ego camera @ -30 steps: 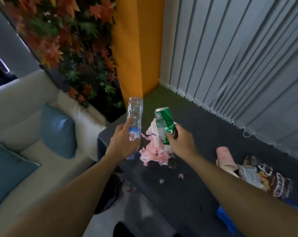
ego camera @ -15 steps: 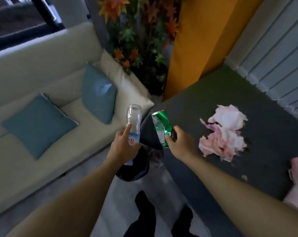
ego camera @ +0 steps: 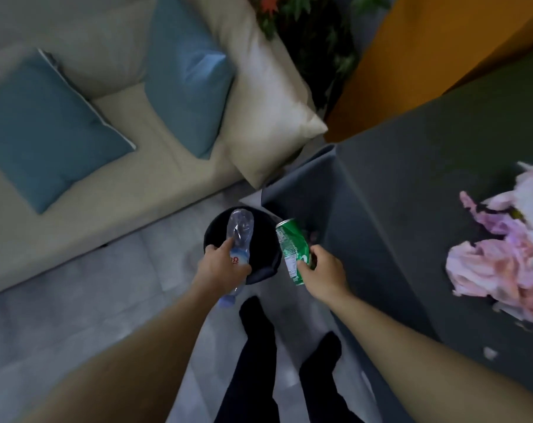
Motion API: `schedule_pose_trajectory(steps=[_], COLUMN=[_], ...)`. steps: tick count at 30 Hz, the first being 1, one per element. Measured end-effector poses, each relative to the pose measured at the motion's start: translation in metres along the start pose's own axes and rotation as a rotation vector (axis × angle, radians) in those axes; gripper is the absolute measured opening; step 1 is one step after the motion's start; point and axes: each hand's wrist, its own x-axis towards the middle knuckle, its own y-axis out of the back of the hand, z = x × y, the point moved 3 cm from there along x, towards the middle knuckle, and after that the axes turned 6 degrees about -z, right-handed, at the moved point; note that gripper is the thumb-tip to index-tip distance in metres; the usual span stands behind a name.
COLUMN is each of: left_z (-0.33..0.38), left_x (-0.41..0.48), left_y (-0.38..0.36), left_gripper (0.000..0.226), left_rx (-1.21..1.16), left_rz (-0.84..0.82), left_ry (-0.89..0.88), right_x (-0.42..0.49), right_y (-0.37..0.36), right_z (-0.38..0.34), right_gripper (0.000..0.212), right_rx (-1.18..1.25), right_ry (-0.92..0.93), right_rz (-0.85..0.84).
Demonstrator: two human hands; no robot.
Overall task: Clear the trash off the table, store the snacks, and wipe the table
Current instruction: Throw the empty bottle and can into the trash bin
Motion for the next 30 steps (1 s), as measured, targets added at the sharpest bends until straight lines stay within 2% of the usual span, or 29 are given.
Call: schedule_pose_trajectory(steps=[6,14,15,18,19,30], left_z=[-0.025,-0.045,-0.046,-0.049,-0.050,-0.027], left_x=[0.056,0.113,0.119,0.131,0.133,0.101], left_y=[-0.025,-0.049,-0.050,-0.053,-0.053,-0.022], left_gripper=[0.074,0.073,0.074,0.076,0.077,0.072], left_rx=[-0.008,-0.001,-0.003,-0.012,-0.001,0.200], left_rz=[-0.023,-0.061,-0.061,-0.054,-0.058,-0.016], left_ry=[0.053,0.067,0.056,0.012,0.000,-0.110], right_x=[0.051,0.105,0.111,0.122,0.124,0.092], right_y=[-0.053,-0.103,-0.107,-0.116,-0.118,-0.072], right_z=[0.022,0.029,0.028,0.028,0.029,0.012], right_gripper=[0.013,0.013,0.017,0.054,0.060,0.066], right_rx=[-0.005,-0.050,-0.058,-0.093,-0.098,-0.146], right_ry=[-0.092,-0.099,-0.088,-0.113,-0.123,-0.013], right_rz=[-0.037,-0.093,-0.107,-0.173,-0.183,-0.163])
